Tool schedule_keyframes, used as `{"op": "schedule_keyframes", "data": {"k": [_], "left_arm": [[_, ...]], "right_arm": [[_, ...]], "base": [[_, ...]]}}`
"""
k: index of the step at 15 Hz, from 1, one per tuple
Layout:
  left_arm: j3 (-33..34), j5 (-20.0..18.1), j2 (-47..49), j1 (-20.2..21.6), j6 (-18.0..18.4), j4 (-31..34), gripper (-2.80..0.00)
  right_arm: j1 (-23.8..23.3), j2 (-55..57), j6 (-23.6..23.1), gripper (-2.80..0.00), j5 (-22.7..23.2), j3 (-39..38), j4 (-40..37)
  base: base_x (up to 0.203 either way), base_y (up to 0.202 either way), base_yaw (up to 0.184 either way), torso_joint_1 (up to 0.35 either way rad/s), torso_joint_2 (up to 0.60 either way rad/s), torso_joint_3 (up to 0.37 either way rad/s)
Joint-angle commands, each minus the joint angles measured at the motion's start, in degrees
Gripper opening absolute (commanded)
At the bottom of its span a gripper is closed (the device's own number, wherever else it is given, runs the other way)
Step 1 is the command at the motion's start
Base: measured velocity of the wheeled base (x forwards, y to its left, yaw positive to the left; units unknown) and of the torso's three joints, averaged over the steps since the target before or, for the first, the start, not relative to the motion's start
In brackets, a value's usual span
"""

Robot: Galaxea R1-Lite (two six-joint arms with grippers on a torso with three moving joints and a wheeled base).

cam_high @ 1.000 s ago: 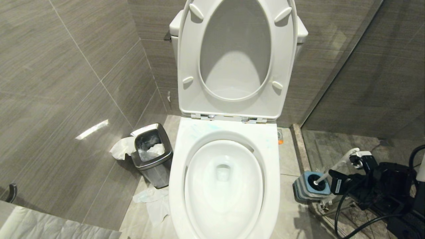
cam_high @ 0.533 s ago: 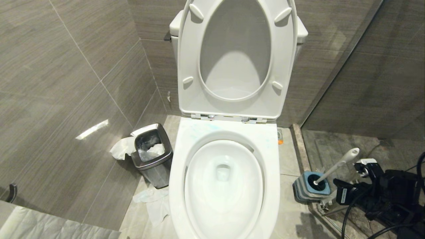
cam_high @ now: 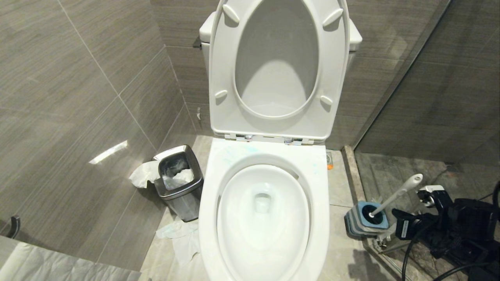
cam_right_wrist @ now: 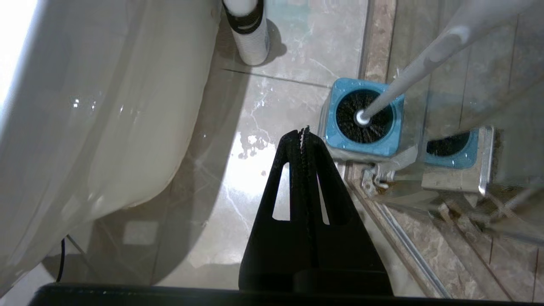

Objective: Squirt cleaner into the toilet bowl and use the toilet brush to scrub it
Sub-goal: Pour in the cleaning agent

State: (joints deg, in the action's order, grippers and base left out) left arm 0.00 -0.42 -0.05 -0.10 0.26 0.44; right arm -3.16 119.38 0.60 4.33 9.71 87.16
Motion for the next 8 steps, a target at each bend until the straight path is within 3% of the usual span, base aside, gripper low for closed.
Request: {"op": "schedule_keyframes", "data": {"k": [1,8], "left_arm": [[0.1,0.0,0.0,0.0,0.0,0.0,-2.80],[0.1,0.0,0.0,0.0,0.0,0.0,-2.80]], "right_arm": [[0.8,0.9,-0.1,-2.80,0.1,1.4,0.5],[0.6,5.8,-0.5,-2.80,-0.5,5.5,0.5]], "base": [[0.000,0.000,0.000,0.000,0.00,0.000],[0.000,0.000,0.000,0.000,0.00,0.000]]}}
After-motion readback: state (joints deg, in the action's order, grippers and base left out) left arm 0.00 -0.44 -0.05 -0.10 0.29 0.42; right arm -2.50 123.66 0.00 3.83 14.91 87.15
